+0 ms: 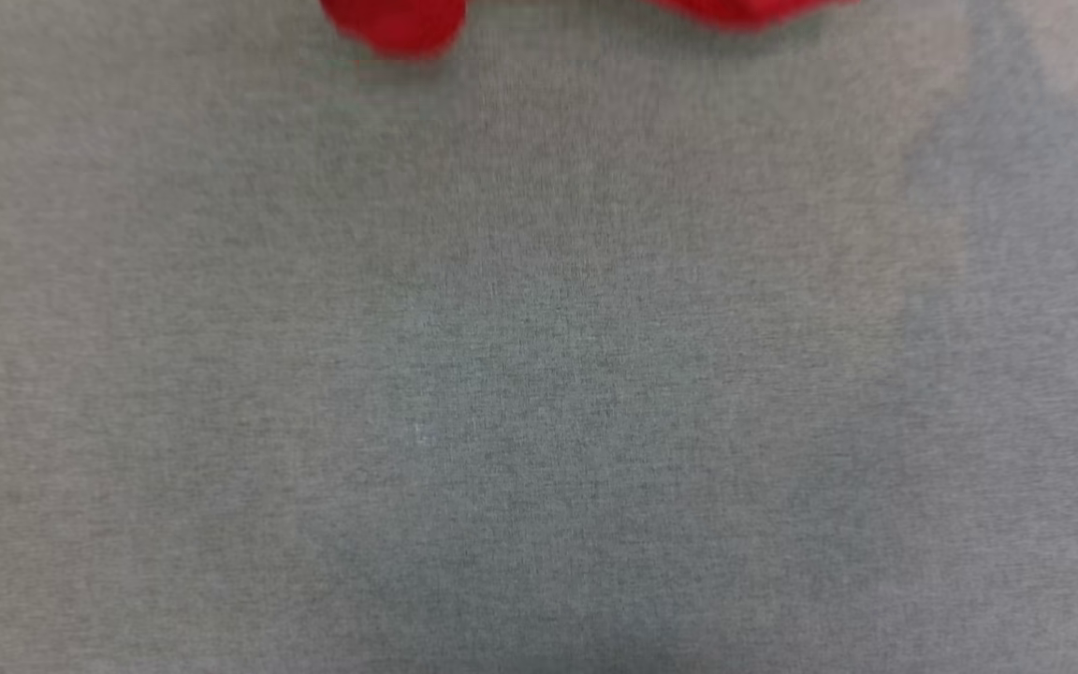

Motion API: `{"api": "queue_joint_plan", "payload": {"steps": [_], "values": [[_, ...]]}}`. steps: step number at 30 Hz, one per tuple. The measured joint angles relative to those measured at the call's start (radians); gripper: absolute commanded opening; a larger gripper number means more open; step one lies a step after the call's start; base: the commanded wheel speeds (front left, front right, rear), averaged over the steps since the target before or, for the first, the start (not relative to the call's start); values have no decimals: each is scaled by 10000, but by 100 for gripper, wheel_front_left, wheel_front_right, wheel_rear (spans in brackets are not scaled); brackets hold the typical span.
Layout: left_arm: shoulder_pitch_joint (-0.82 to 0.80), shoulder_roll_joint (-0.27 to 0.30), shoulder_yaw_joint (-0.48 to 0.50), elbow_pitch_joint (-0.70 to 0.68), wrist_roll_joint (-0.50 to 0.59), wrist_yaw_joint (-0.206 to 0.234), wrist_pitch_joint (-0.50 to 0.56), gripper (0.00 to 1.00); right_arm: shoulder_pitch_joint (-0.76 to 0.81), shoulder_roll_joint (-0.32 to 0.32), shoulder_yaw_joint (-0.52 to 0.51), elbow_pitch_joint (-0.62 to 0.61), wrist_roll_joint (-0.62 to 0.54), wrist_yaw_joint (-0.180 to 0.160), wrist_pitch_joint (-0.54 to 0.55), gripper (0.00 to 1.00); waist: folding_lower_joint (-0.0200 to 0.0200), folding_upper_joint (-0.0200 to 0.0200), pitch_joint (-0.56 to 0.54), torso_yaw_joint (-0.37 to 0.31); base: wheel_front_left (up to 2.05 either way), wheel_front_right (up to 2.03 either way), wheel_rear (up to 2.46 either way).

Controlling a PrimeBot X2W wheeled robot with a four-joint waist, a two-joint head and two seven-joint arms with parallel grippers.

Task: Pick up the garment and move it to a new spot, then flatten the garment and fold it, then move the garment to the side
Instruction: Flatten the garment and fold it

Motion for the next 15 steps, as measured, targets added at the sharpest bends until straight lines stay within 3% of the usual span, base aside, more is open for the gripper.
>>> {"api": "queue_joint_plan", "payload": {"steps": [10,15], "values": [[-2218,-1244,-249,2824,192,-581,-1379,0,-2162,924,-1112,2947,-1670,4,-2155,0,1,0,1863,67,0,0,0],[-2205,-1569,-522,3699,201,-811,-1898,0,-2122,1200,-656,3754,-1818,2,-2569,0,1,0,2230,113,0,0,0]]}}
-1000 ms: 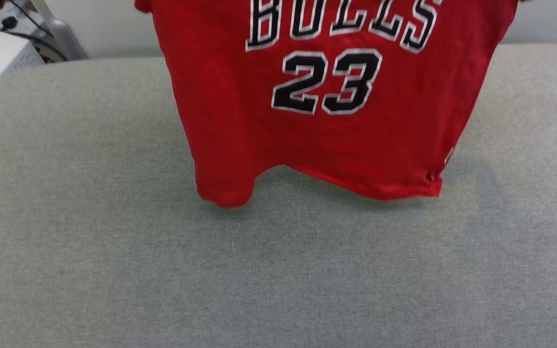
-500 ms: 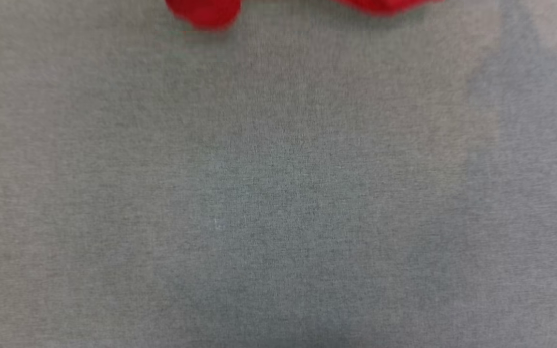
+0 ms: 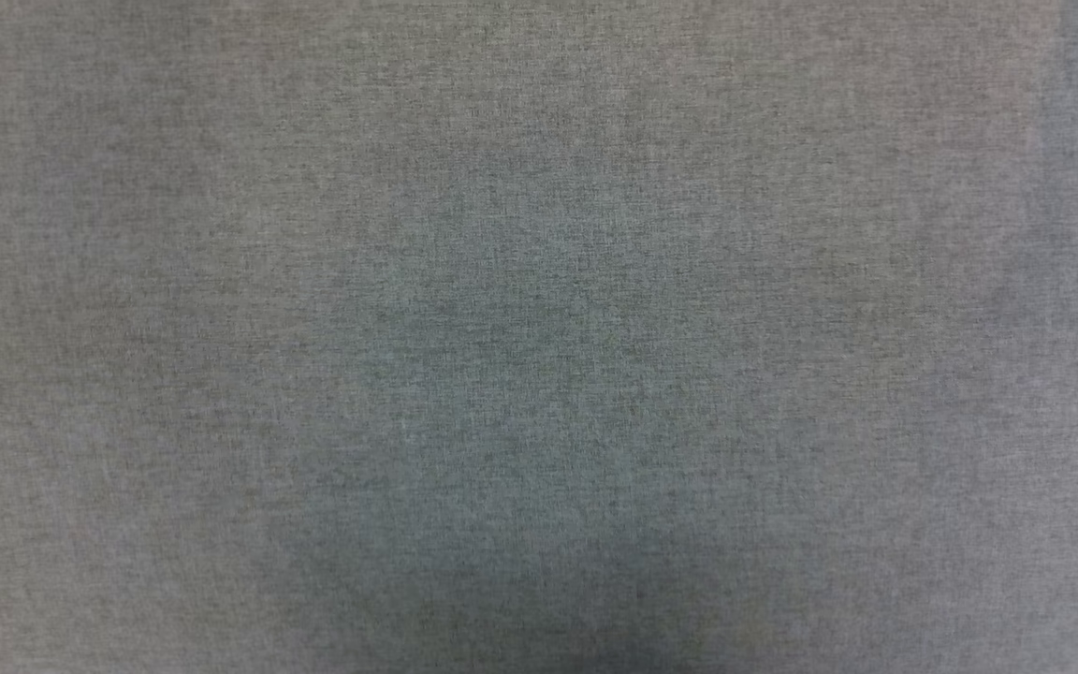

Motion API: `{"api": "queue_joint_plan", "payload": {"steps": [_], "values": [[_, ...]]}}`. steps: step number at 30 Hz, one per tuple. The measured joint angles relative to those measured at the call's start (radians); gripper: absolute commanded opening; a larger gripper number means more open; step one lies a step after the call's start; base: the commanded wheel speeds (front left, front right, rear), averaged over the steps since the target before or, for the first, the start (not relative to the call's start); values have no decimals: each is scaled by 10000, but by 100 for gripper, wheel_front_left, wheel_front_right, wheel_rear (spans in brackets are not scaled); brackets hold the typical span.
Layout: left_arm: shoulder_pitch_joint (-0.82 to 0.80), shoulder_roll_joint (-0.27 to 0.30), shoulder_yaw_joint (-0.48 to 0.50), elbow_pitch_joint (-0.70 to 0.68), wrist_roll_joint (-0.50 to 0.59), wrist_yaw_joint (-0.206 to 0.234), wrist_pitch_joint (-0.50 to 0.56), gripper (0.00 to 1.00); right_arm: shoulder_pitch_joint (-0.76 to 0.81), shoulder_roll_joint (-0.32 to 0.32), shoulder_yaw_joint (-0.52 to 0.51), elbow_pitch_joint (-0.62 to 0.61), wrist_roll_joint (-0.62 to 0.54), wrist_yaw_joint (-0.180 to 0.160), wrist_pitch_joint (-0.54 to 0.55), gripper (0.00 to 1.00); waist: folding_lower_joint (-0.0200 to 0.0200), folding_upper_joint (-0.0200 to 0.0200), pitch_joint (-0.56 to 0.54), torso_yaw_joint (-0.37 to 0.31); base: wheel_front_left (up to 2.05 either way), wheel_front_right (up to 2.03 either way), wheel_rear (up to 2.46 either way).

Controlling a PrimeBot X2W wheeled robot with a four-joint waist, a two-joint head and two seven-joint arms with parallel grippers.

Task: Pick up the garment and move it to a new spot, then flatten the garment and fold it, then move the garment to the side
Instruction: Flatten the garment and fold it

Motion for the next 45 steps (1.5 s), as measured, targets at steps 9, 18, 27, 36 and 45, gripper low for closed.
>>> {"api": "queue_joint_plan", "payload": {"steps": [9,18,27,36,45], "values": [[1909,-616,-362,587,-232,-272,-639,0,1563,71,1233,683,702,-4,-1095,0,-1,0,-244,44,0,0,0],[5408,-1026,36,150,-466,-320,-727,0,4546,-328,2619,493,2527,-4,-1450,0,-2,0,-1326,180,0,0,0],[8933,-1354,182,-314,-385,-347,-727,0,8281,-1423,4163,-1041,4993,-4,-947,0,-4,1,-2894,389,0,0,0],[11156,-1482,-581,-316,-522,-349,-696,0,11111,-2347,4784,-2217,6721,-4,-826,0,-4,1,-4331,560,0,0,0],[12609,-1442,-1030,-155,-993,-349,-619,0,12882,-3003,5520,-2897,7256,-4,-717,0,-4,1,-5427,592,0,0,0]]}}
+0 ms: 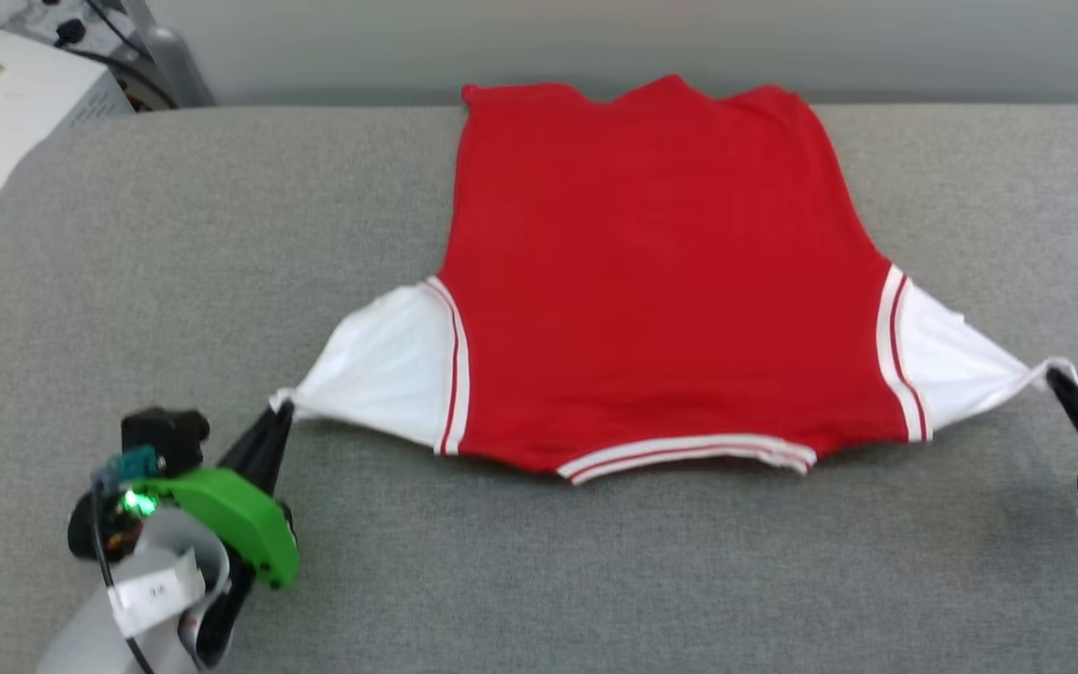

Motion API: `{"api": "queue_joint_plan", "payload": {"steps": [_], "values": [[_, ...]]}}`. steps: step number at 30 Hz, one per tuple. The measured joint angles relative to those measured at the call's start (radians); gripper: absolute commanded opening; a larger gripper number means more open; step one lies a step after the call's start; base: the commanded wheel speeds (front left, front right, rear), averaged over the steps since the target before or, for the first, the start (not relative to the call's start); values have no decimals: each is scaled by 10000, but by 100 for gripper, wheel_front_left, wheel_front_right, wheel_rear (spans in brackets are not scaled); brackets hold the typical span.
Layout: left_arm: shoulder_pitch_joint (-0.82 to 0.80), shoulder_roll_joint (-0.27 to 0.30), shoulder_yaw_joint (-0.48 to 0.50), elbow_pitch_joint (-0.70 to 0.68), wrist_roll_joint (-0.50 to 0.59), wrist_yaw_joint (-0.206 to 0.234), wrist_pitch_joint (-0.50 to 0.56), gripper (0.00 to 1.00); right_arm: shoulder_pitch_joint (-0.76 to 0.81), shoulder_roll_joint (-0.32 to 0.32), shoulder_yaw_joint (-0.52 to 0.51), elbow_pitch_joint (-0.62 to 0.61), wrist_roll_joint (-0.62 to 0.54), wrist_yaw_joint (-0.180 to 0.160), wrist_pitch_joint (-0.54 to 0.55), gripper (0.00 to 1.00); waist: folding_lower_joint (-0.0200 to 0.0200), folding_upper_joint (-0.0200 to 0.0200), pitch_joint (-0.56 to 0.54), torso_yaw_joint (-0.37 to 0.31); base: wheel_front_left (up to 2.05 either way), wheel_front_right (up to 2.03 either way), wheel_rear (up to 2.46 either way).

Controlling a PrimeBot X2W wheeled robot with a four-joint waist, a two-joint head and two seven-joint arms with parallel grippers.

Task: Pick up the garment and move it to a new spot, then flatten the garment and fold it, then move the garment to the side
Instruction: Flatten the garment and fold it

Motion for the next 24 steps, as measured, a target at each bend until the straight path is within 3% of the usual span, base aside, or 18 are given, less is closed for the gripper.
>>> {"api": "queue_joint_plan", "payload": {"steps": [9,16,20,21,22,24], "values": [[2017,203,-90,-393,-470,0,-6,0,1605,-451,334,-1154,1448,0,1181,0,0,0,-760,-191,0,0,0],[3249,616,-245,-1540,-546,180,324,0,3080,-1049,328,-2088,2293,0,2249,0,0,0,-1029,-223,0,0,0],[3475,736,-366,-2197,-568,387,535,0,3452,-1041,23,-2261,2403,0,2341,0,0,0,-987,-138,0,0,0],[3477,752,-437,-2378,-556,426,621,0,3465,-1030,-65,-2320,2389,0,2351,28,0,0,-949,-120,0,0,0],[3479,738,-487,-2546,-535,462,681,0,3465,-1028,-167,-2378,2359,-2,2351,100,1,0,-906,-102,0,0,0],[3478,719,-514,-2882,-518,554,717,0,3464,-1030,-366,-2516,2320,-4,2485,100,0,0,-821,-63,0,0,0]]}}
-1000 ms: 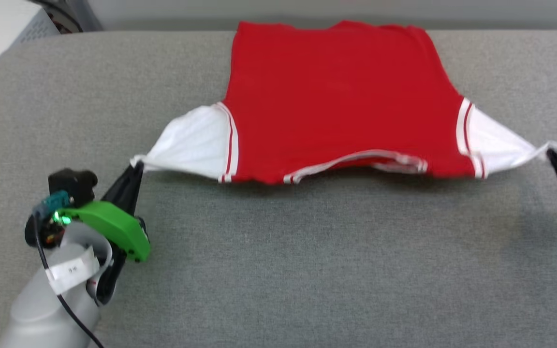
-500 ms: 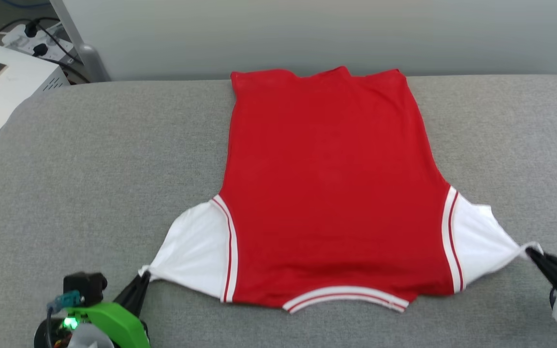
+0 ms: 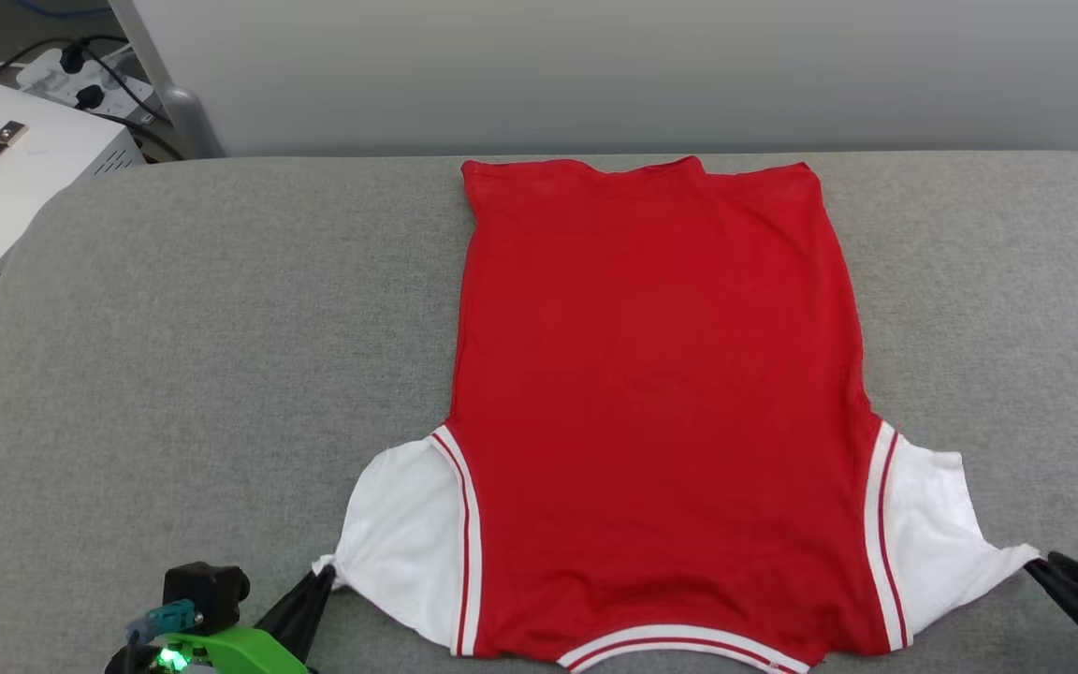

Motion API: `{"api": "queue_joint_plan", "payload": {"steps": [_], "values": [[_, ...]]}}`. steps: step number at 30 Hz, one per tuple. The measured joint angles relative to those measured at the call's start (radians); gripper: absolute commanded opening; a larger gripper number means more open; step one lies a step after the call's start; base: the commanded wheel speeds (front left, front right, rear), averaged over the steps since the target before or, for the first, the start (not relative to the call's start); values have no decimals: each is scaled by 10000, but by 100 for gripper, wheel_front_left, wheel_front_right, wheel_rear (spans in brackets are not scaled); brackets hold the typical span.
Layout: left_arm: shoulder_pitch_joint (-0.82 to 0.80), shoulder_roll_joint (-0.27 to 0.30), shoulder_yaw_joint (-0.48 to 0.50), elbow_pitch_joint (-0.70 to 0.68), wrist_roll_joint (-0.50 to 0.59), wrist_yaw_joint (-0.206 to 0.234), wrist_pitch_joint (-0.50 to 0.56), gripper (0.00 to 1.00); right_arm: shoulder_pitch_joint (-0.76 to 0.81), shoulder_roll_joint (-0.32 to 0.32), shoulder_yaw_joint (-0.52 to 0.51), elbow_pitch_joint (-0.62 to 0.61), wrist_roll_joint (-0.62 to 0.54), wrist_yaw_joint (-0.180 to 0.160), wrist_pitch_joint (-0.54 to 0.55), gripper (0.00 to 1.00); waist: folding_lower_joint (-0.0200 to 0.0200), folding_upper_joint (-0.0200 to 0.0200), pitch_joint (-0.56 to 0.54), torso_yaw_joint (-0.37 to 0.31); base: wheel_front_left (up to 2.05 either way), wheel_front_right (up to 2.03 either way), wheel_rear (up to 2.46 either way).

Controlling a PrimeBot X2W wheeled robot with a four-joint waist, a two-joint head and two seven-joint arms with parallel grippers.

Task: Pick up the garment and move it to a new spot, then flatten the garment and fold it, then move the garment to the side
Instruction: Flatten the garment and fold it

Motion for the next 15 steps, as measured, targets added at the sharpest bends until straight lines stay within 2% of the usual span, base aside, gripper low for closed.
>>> {"api": "queue_joint_plan", "payload": {"steps": [6,15], "values": [[-25,90,25,-1595,0,353,598,0,-639,211,-1264,-627,330,-6,819,100,0,0,437,118,0,0,0],[-20,913,67,-5064,52,1287,1958,0,-3411,663,-2999,-1252,-650,-8,4280,100,0,0,1654,373,0,0,0]]}}
